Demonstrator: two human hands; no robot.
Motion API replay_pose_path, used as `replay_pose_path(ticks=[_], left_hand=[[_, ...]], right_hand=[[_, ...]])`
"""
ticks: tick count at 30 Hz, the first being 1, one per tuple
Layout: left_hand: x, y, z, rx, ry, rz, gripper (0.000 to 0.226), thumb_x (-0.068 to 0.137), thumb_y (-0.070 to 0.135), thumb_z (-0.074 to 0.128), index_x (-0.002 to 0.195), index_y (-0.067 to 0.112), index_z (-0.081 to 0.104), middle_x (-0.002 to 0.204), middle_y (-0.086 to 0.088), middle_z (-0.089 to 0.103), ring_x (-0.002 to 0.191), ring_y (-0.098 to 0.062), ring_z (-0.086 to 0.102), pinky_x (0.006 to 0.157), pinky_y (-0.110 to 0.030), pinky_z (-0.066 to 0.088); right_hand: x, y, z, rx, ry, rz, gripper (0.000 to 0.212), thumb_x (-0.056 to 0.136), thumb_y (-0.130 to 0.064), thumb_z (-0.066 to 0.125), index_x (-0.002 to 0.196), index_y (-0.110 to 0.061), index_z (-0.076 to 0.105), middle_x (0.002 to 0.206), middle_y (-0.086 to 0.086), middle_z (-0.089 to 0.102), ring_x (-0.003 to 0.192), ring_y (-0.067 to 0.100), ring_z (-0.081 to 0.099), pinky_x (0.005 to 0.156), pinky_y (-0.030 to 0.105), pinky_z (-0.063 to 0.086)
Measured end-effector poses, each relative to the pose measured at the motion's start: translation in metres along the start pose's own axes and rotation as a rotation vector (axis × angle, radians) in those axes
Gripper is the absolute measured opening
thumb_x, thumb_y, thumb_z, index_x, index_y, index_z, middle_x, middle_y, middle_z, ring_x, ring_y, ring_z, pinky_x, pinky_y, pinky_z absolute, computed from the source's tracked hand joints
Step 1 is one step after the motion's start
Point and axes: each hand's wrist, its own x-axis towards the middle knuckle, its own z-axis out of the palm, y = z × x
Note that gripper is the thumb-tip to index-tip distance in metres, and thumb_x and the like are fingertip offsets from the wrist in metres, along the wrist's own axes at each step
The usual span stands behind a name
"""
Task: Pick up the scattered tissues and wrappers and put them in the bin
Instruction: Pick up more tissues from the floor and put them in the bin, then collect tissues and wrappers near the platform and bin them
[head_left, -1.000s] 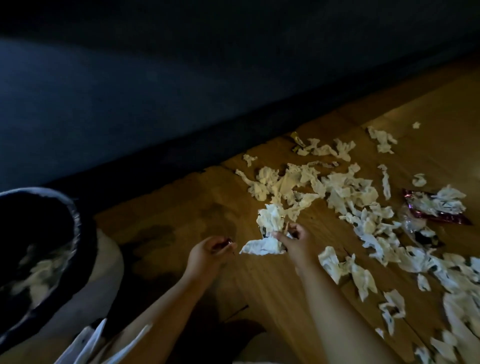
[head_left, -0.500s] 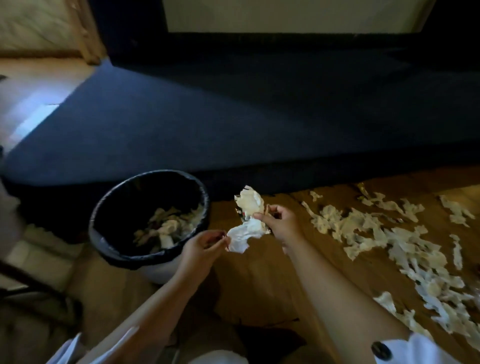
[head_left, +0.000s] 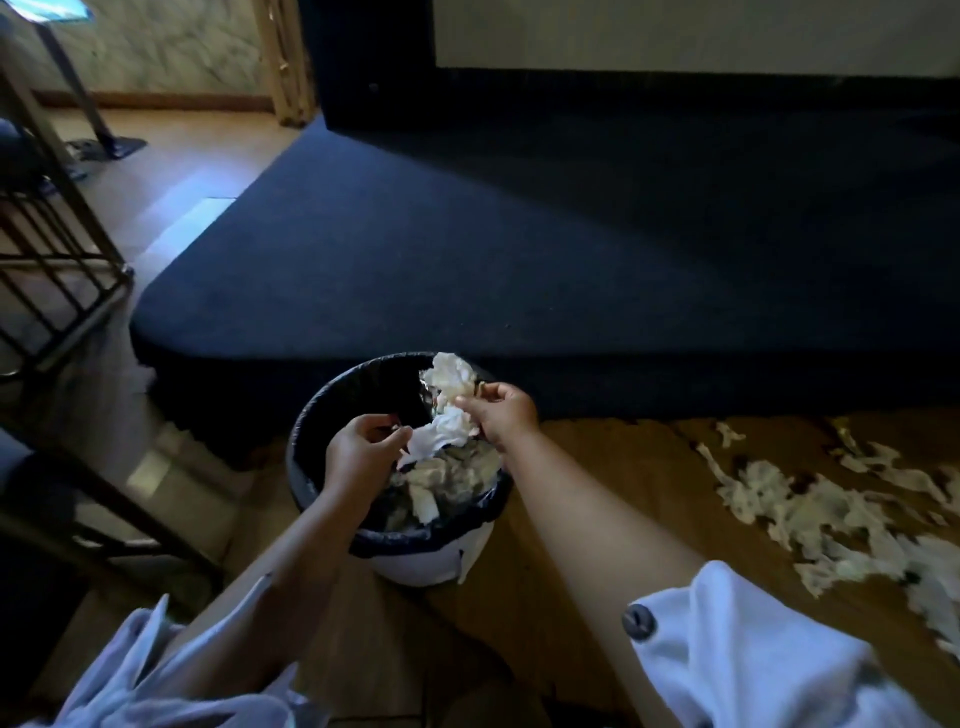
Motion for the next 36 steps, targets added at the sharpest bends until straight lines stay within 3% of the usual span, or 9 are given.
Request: replay_pose_path(ticks=[5,9,11,13,16,20,28,31,36], left_hand=[[0.001,-0.008,0.006,0.205,-0.044,-0.015,0.057,0.079,0.026,0.073,0.130,0.008,0.052,0.128,-0.009,0.058,0.112,-0.022,0.059,0.081,-0.023,0.044],[-0.004,-0.008,0.013,0.225,-0.103,0.021,0.048,0.081,0.028,0.070,0.125,0.013,0.055,0.124,-0.006,0.061,0.099,-0.020,0.063,0.071,-0.028,0.049],[-0.011,-0.004,0.018,0.247,-0.130,0.049,0.044,0.082,0.029,0.068,0.122,0.015,0.057,0.121,-0.005,0.063,0.099,-0.017,0.062,0.073,-0.027,0.049],[-0.019,-0.001,0.025,0.243,-0.153,0.082,0.042,0.083,0.028,0.068,0.122,0.015,0.057,0.121,-0.004,0.063,0.099,-0.014,0.060,0.073,-0.023,0.047],[-0.035,0.006,0.036,0.242,-0.198,0.121,0.039,0.083,0.030,0.068,0.118,0.016,0.060,0.116,-0.002,0.064,0.093,-0.011,0.059,0.067,-0.020,0.050],[-0.065,0.012,0.064,0.265,-0.311,0.189,0.033,0.083,0.033,0.067,0.113,0.020,0.062,0.109,0.002,0.066,0.098,-0.014,0.062,0.086,-0.034,0.054],[-0.163,0.010,0.175,0.360,-0.739,0.286,0.029,0.083,0.029,0.066,0.111,0.020,0.060,0.104,0.006,0.065,0.087,-0.004,0.059,0.064,-0.010,0.043],[-0.204,0.004,0.225,0.407,-0.874,0.240,0.030,0.083,0.022,0.067,0.112,0.015,0.060,0.108,0.001,0.066,0.091,-0.007,0.060,0.069,-0.013,0.044],[-0.258,-0.012,0.299,0.589,-1.060,0.229,0.028,0.086,0.024,0.061,0.114,0.017,0.058,0.108,0.003,0.062,0.098,-0.012,0.058,0.081,-0.024,0.047]], right_hand=[[0.000,0.020,0.003,-0.170,-0.137,0.152,0.039,0.081,-0.014,0.069,0.117,-0.008,0.056,0.109,0.014,0.064,0.092,0.024,0.062,0.081,0.038,0.053],[-0.009,0.019,-0.013,-0.295,-0.172,0.133,0.031,0.088,-0.016,0.061,0.116,-0.004,0.058,0.092,0.007,0.059,0.071,0.014,0.053,0.055,0.021,0.040],[-0.014,0.018,-0.023,-0.373,-0.159,0.091,0.030,0.089,-0.016,0.060,0.116,-0.003,0.059,0.087,0.005,0.059,0.066,0.009,0.050,0.054,0.018,0.040],[-0.023,0.017,-0.031,-0.392,-0.141,0.039,0.030,0.090,-0.013,0.058,0.117,-0.001,0.060,0.101,0.012,0.064,0.074,0.011,0.054,0.063,0.019,0.045],[-0.043,0.019,-0.054,-0.360,-0.083,-0.017,0.026,0.091,-0.010,0.054,0.115,0.001,0.060,0.115,0.017,0.062,0.090,0.017,0.054,0.066,0.022,0.046],[-0.076,0.037,-0.104,-0.270,0.032,-0.011,0.021,0.093,-0.013,0.052,0.111,-0.008,0.061,0.104,0.005,0.061,0.095,0.015,0.056,0.073,0.023,0.049],[-0.147,0.120,-0.254,-0.072,0.371,0.116,0.010,0.089,-0.009,0.057,0.086,-0.018,0.061,0.080,-0.003,0.058,0.072,0.008,0.054,0.059,0.019,0.043],[-0.174,0.150,-0.310,-0.038,0.468,0.193,0.007,0.091,-0.007,0.054,0.091,-0.012,0.060,0.075,-0.003,0.057,0.065,0.007,0.052,0.053,0.018,0.040],[-0.206,0.209,-0.393,0.052,0.593,0.350,0.014,0.089,-0.008,0.056,0.079,-0.017,0.060,0.070,0.000,0.056,0.061,0.009,0.050,0.051,0.020,0.038]])
